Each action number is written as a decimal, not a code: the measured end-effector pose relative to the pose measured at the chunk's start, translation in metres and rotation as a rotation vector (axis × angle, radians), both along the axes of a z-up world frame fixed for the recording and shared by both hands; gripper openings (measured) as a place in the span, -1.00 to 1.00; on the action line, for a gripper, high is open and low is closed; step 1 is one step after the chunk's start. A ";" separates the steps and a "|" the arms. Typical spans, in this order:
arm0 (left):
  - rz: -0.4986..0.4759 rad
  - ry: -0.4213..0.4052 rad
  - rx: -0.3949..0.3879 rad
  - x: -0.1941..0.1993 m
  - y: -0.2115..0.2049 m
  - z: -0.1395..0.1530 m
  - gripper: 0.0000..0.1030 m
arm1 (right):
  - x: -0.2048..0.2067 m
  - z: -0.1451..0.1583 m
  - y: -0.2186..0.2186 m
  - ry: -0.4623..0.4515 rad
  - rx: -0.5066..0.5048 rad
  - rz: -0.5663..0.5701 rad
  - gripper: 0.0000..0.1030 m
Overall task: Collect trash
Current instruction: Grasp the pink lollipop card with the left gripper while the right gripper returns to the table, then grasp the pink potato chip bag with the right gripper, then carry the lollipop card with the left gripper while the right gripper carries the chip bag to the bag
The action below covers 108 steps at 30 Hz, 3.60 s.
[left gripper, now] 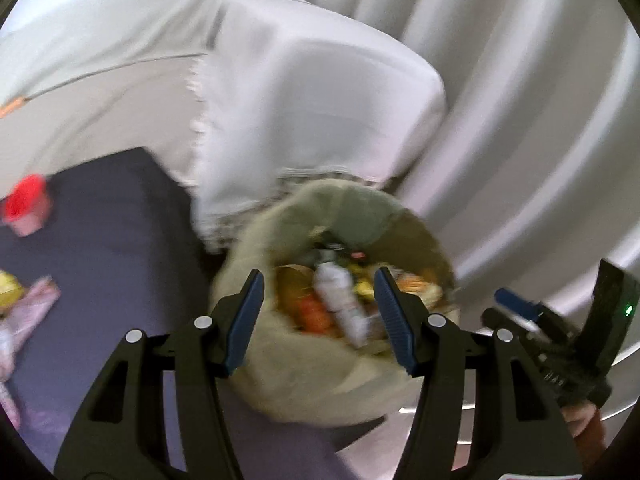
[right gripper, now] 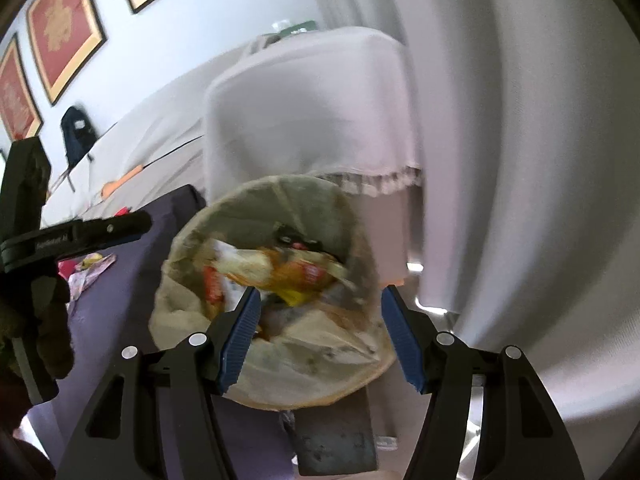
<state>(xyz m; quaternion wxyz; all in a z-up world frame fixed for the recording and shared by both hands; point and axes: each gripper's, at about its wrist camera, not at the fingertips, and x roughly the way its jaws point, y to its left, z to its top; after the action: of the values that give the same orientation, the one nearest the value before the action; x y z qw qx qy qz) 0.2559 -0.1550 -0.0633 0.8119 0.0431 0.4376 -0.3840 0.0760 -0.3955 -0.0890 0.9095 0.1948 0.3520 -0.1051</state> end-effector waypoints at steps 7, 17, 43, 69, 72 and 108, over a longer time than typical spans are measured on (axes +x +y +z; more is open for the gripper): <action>0.176 -0.044 0.069 0.010 0.104 0.007 0.05 | 0.044 0.014 0.049 -0.022 -0.002 0.131 0.26; 0.342 -0.037 0.107 0.029 0.251 -0.001 0.05 | 0.120 0.016 0.170 0.067 -0.049 0.397 0.26; 0.032 0.039 0.200 0.041 0.272 -0.049 -0.06 | 0.209 -0.005 0.275 0.172 -0.176 0.602 0.26; 0.511 0.083 0.033 0.056 0.377 -0.021 -0.05 | 0.317 -0.011 0.373 0.215 -0.183 0.850 -0.77; 0.498 0.055 0.033 0.055 0.368 -0.011 -0.05 | 0.303 0.004 0.361 0.183 -0.183 0.819 -0.78; 0.041 -0.271 -0.022 -0.037 0.074 0.123 -0.05 | 0.088 0.117 0.068 -0.096 -0.259 0.286 -0.79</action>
<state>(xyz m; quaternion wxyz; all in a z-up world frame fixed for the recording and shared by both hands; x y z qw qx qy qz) 0.2190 -0.0814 0.0602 0.8717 0.0764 0.3205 -0.3628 0.1638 -0.3271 0.0275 0.9484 0.0291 0.3157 -0.0097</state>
